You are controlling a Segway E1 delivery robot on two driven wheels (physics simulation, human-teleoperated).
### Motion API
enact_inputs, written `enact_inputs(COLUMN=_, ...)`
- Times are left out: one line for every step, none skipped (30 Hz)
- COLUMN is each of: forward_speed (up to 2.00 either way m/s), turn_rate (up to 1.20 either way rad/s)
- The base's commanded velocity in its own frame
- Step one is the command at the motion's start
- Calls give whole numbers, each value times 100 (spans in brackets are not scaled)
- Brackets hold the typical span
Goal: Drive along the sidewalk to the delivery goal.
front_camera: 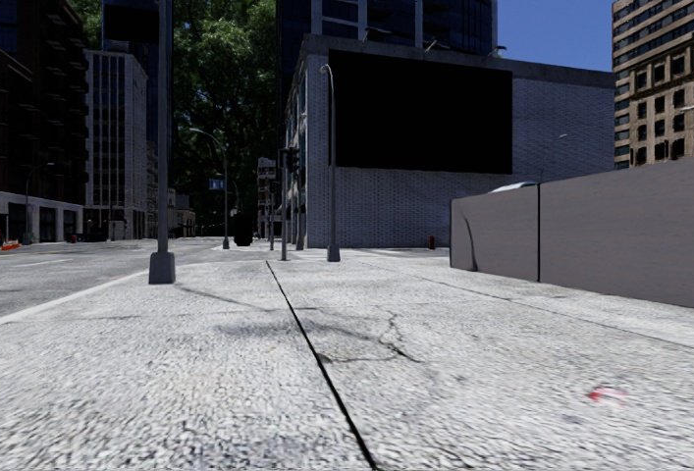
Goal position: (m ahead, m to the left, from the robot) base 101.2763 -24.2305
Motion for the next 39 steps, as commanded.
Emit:
enact_inputs(forward_speed=200, turn_rate=0)
enact_inputs(forward_speed=200, turn_rate=0)
enact_inputs(forward_speed=200, turn_rate=0)
enact_inputs(forward_speed=200, turn_rate=0)
enact_inputs(forward_speed=200, turn_rate=0)
enact_inputs(forward_speed=200, turn_rate=0)
enact_inputs(forward_speed=200, turn_rate=0)
enact_inputs(forward_speed=200, turn_rate=-21)
enact_inputs(forward_speed=200, turn_rate=-21)
enact_inputs(forward_speed=200, turn_rate=-21)
enact_inputs(forward_speed=200, turn_rate=-22)
enact_inputs(forward_speed=200, turn_rate=-22)
enact_inputs(forward_speed=200, turn_rate=-22)
enact_inputs(forward_speed=200, turn_rate=-22)
enact_inputs(forward_speed=200, turn_rate=-22)
enact_inputs(forward_speed=200, turn_rate=-23)
enact_inputs(forward_speed=200, turn_rate=-23)
enact_inputs(forward_speed=200, turn_rate=-23)
enact_inputs(forward_speed=200, turn_rate=-23)
enact_inputs(forward_speed=200, turn_rate=-23)
enact_inputs(forward_speed=200, turn_rate=-23)
enact_inputs(forward_speed=200, turn_rate=-23)
enact_inputs(forward_speed=200, turn_rate=-23)
enact_inputs(forward_speed=200, turn_rate=-22)
enact_inputs(forward_speed=200, turn_rate=-22)
enact_inputs(forward_speed=200, turn_rate=-22)
enact_inputs(forward_speed=200, turn_rate=-31)
enact_inputs(forward_speed=200, turn_rate=-31)
enact_inputs(forward_speed=200, turn_rate=-33)
enact_inputs(forward_speed=200, turn_rate=-33)
enact_inputs(forward_speed=200, turn_rate=-33)
enact_inputs(forward_speed=200, turn_rate=-33)
enact_inputs(forward_speed=200, turn_rate=-34)
enact_inputs(forward_speed=200, turn_rate=-34)
enact_inputs(forward_speed=200, turn_rate=-34)
enact_inputs(forward_speed=200, turn_rate=-34)
enact_inputs(forward_speed=200, turn_rate=-34)
enact_inputs(forward_speed=200, turn_rate=-34)
enact_inputs(forward_speed=200, turn_rate=-34)
